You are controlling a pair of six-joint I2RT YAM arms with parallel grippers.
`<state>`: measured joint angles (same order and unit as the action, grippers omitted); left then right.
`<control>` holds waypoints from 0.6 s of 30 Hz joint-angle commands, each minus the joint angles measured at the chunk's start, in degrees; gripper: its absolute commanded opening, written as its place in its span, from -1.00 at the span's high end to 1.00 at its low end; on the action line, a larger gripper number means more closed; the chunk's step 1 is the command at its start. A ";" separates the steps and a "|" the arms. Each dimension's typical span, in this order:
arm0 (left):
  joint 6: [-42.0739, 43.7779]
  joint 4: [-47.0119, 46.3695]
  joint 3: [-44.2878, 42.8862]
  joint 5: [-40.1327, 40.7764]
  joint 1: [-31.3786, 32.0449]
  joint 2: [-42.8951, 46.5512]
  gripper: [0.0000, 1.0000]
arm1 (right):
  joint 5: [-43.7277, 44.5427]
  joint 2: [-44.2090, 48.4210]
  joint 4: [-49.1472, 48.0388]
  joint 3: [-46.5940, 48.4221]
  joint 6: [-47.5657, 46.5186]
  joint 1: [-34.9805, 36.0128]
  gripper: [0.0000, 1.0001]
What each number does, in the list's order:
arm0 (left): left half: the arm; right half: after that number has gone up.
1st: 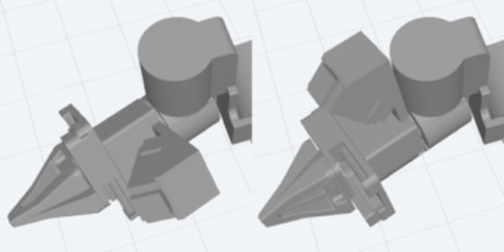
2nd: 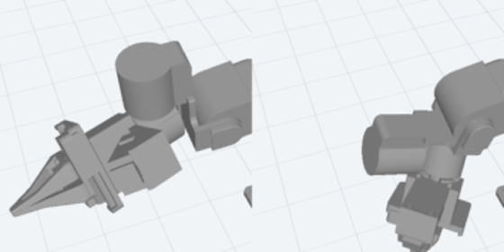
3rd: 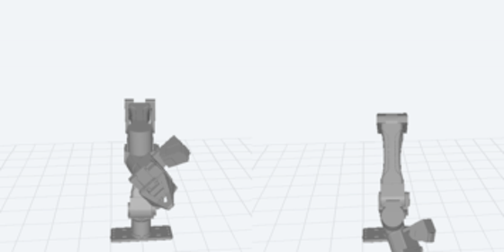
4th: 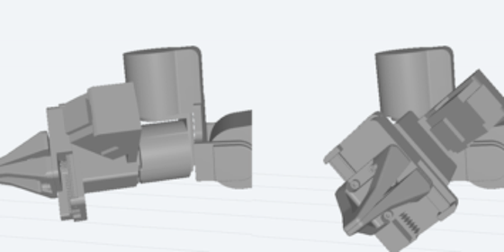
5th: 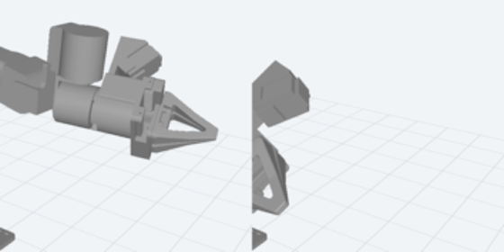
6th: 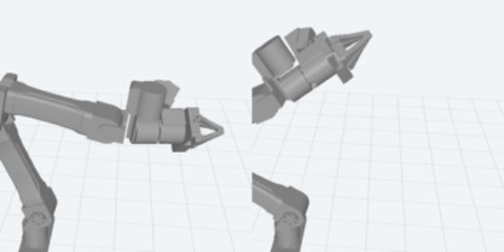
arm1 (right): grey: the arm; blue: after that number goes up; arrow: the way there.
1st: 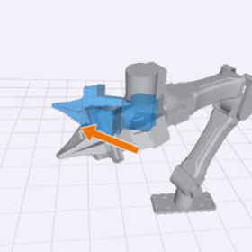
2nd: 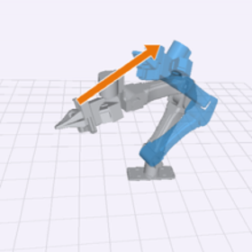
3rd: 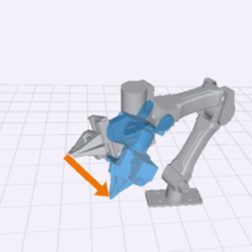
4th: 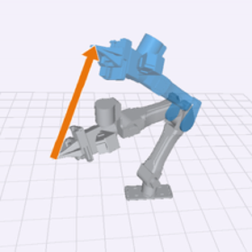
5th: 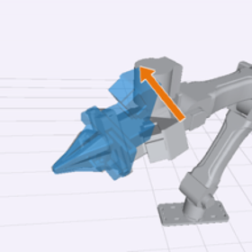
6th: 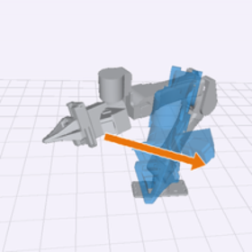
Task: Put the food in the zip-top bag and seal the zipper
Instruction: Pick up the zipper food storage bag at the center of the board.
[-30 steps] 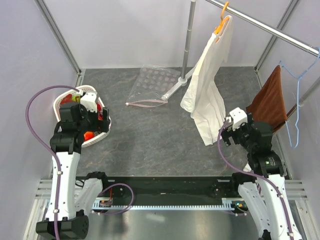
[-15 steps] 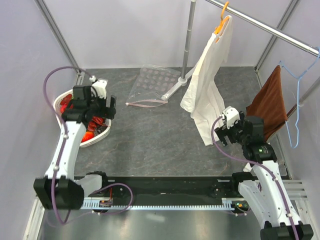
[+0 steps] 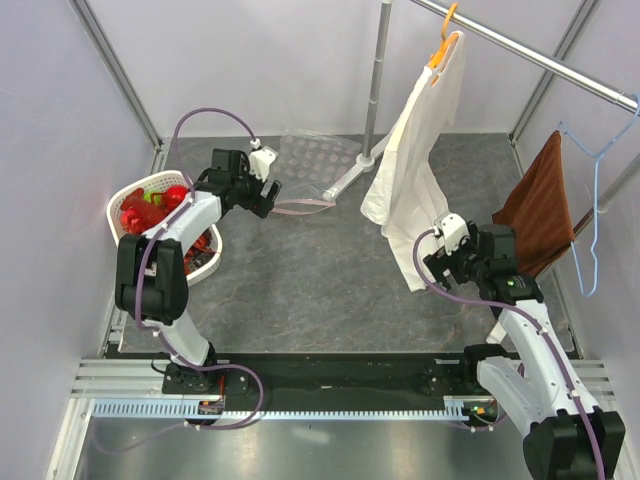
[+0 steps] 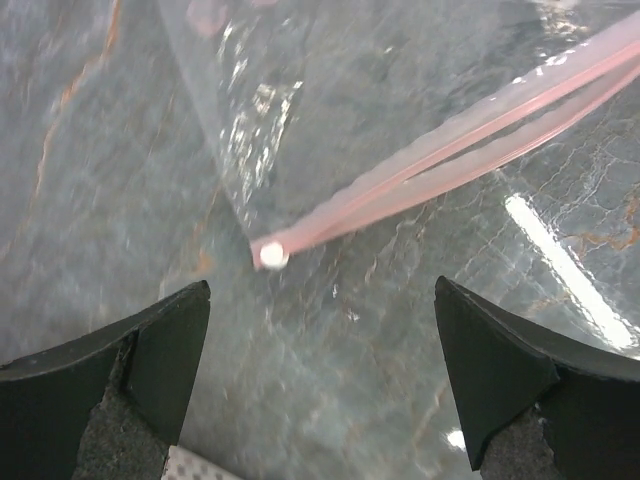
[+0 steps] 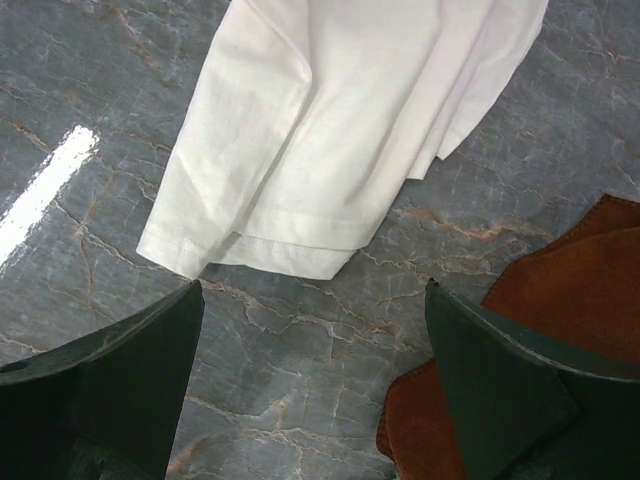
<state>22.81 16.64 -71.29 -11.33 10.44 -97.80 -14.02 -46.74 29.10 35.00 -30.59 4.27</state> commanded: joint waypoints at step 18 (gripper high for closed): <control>30.63 -20.77 2.21 -13.72 0.64 -11.97 -0.33 | -16.91 -0.19 3.93 5.07 -8.26 0.21 -0.96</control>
<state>50.00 -0.10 -68.03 -23.07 11.00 -108.64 -23.68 -47.09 30.04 36.07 -35.86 4.27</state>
